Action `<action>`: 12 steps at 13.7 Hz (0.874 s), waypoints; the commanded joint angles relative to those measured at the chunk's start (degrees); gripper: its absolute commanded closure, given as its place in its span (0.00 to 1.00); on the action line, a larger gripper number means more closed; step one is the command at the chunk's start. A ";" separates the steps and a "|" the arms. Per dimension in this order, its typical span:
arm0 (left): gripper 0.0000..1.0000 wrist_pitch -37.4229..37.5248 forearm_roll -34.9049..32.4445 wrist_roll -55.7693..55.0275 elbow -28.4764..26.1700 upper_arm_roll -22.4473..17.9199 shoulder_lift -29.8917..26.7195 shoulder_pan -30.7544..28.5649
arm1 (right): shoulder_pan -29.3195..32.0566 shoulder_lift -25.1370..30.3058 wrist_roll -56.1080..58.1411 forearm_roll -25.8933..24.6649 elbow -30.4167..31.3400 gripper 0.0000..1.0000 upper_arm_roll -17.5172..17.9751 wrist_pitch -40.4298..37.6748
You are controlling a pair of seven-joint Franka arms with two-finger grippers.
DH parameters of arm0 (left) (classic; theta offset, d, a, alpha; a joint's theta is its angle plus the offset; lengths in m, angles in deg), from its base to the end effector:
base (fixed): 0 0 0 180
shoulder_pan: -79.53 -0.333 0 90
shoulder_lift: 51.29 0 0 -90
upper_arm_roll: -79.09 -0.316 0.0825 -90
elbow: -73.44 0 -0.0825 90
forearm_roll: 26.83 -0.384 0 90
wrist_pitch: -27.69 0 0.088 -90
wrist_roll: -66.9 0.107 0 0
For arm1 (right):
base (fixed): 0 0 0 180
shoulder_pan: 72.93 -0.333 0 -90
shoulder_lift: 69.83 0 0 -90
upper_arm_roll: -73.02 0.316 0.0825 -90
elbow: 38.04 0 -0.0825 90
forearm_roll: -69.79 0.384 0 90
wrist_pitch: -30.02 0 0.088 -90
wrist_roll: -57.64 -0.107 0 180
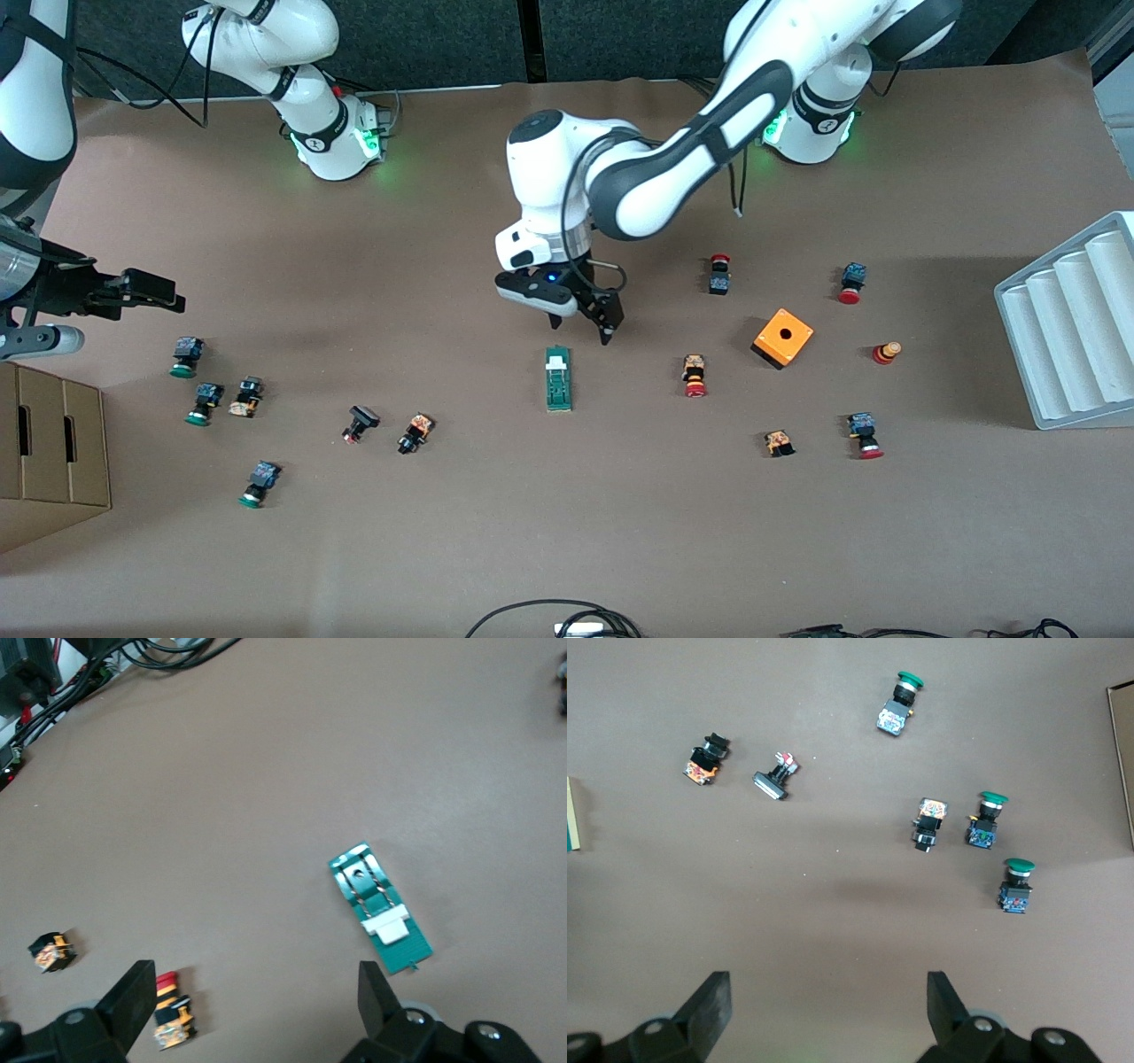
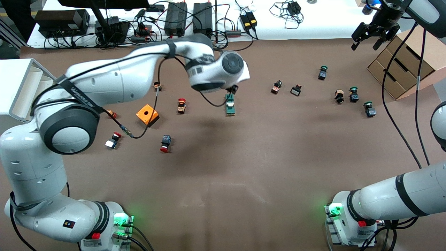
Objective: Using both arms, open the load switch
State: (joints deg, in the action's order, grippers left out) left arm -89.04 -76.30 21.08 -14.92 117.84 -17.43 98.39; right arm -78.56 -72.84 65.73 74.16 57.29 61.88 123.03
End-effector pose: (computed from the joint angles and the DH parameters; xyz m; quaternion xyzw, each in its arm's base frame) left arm 0.4732 -0.5179 0.3739 -0.9480 0.2378 -0.1828 0.1067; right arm 0.5667 -0.0444 0.5562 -0.9982 -0.0186 0.0417 0.0381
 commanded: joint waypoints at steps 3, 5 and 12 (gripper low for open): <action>0.00 5.18 10.34 7.40 1.42 0.63 -6.08 -4.87 | -0.51 0.90 -0.26 -4.35 -0.23 0.00 0.33 0.95; 0.00 8.44 12.55 11.88 5.63 0.45 -6.09 -5.67 | -0.96 0.28 -0.26 -5.51 -1.37 0.00 0.42 0.95; 0.00 16.36 19.24 19.88 11.10 0.54 -7.49 -10.58 | -0.52 0.46 0.00 -5.16 -2.08 0.00 0.24 0.60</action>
State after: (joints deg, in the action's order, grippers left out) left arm -74.80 -58.81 37.24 -4.32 117.85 -23.52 90.01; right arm -79.01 -72.66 65.73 70.22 55.60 62.29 123.72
